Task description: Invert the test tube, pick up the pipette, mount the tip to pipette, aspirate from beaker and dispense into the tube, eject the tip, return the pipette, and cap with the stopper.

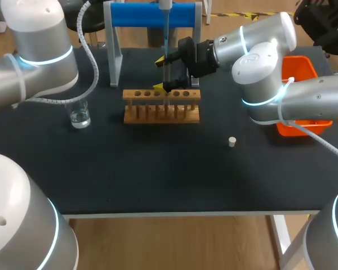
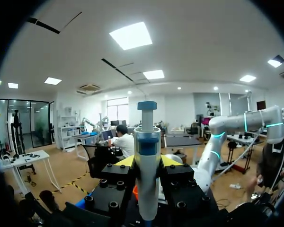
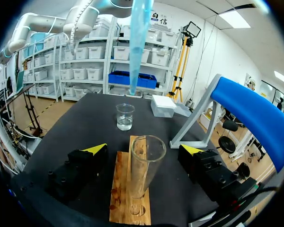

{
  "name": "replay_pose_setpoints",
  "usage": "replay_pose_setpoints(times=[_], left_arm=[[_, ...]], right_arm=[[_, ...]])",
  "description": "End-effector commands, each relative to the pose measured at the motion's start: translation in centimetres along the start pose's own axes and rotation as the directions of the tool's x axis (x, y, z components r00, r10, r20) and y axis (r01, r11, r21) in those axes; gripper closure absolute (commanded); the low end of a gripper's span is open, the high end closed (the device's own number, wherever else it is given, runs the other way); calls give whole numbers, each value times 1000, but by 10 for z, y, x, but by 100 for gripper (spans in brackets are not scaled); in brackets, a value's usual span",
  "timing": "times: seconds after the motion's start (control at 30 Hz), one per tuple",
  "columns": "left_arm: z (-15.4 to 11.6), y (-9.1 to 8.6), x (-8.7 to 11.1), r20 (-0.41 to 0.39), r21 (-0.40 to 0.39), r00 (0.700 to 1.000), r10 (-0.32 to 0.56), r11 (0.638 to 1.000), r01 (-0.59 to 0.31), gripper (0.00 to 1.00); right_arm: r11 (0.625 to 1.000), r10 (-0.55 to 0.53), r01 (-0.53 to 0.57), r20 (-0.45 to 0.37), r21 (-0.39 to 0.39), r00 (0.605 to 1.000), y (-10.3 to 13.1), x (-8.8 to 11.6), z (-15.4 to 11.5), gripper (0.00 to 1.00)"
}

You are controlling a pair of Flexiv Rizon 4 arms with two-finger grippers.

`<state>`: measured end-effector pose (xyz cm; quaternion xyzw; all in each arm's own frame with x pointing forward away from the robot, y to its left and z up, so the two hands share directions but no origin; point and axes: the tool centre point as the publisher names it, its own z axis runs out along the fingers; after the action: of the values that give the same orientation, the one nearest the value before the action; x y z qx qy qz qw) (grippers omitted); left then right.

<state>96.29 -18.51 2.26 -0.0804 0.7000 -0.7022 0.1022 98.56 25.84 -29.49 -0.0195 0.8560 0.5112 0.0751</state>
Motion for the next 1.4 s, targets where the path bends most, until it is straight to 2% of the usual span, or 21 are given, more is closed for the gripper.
replay_pose_setpoints(times=[0.03, 0.7, 1.4], left_arm=[[0, -2, -2, -6, 2, 1000, 2, 1000, -2, 100], [-2, -3, -1, -1, 4, 1000, 8, 1000, -8, 100], [-3, 3, 1, -3, 20, 1000, 16, 1000, -16, 100]], right_arm=[[1000, -2, 2, -5, 1, 1000, 0, 1, -1, 0], [1000, -7, 7, -43, 3, 999, -3, 7, -4, 0], [1000, -14, 15, -44, 18, 999, -3, 9, -4, 0]])
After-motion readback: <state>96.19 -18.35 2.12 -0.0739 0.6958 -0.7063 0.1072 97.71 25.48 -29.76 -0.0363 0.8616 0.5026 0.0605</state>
